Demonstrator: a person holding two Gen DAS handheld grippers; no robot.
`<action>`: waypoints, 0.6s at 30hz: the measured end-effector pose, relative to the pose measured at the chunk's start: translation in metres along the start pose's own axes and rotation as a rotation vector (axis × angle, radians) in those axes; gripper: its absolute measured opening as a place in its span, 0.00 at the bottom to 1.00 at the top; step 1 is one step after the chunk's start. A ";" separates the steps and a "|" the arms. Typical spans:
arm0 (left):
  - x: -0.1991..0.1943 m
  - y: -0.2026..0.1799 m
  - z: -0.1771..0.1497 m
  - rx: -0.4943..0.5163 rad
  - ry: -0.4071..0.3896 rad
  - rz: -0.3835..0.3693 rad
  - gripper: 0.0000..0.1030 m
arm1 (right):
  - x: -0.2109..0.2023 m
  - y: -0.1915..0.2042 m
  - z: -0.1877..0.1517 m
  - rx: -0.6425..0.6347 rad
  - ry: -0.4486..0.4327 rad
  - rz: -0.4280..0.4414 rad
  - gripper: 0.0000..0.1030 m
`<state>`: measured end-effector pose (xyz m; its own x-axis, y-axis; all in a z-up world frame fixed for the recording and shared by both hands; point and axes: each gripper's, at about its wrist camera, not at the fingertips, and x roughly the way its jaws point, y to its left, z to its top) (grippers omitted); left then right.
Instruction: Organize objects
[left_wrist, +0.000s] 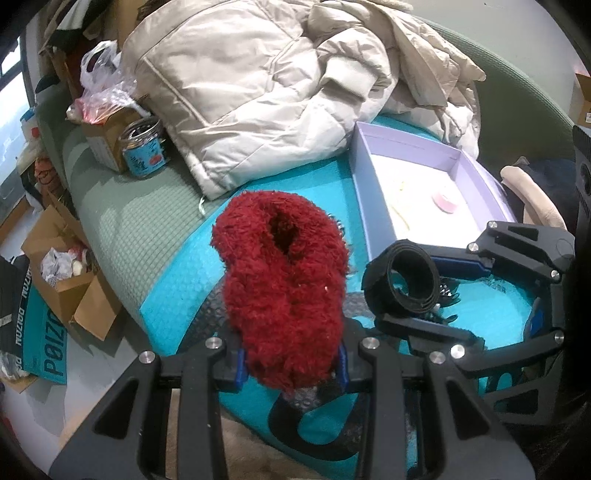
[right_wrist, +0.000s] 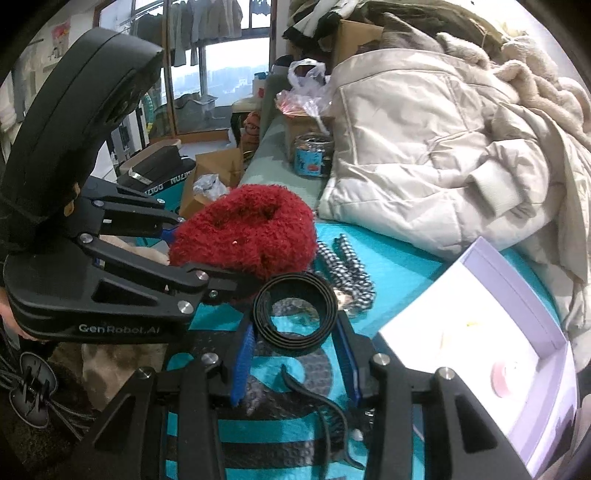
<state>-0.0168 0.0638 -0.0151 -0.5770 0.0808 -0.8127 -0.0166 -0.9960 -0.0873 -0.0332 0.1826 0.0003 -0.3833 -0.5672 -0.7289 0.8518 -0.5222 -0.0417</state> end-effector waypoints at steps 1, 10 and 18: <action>0.000 -0.003 0.002 0.007 -0.002 -0.003 0.32 | -0.002 -0.002 0.000 0.005 -0.001 -0.009 0.40; 0.005 -0.033 0.028 0.077 -0.024 -0.033 0.32 | -0.018 -0.030 -0.003 0.053 -0.017 -0.080 0.40; 0.018 -0.067 0.048 0.137 -0.027 -0.063 0.32 | -0.024 -0.057 -0.006 0.108 -0.014 -0.141 0.40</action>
<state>-0.0648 0.1306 0.0036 -0.5932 0.1445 -0.7920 -0.1636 -0.9849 -0.0571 -0.0706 0.2301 0.0155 -0.5022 -0.4917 -0.7113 0.7462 -0.6621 -0.0692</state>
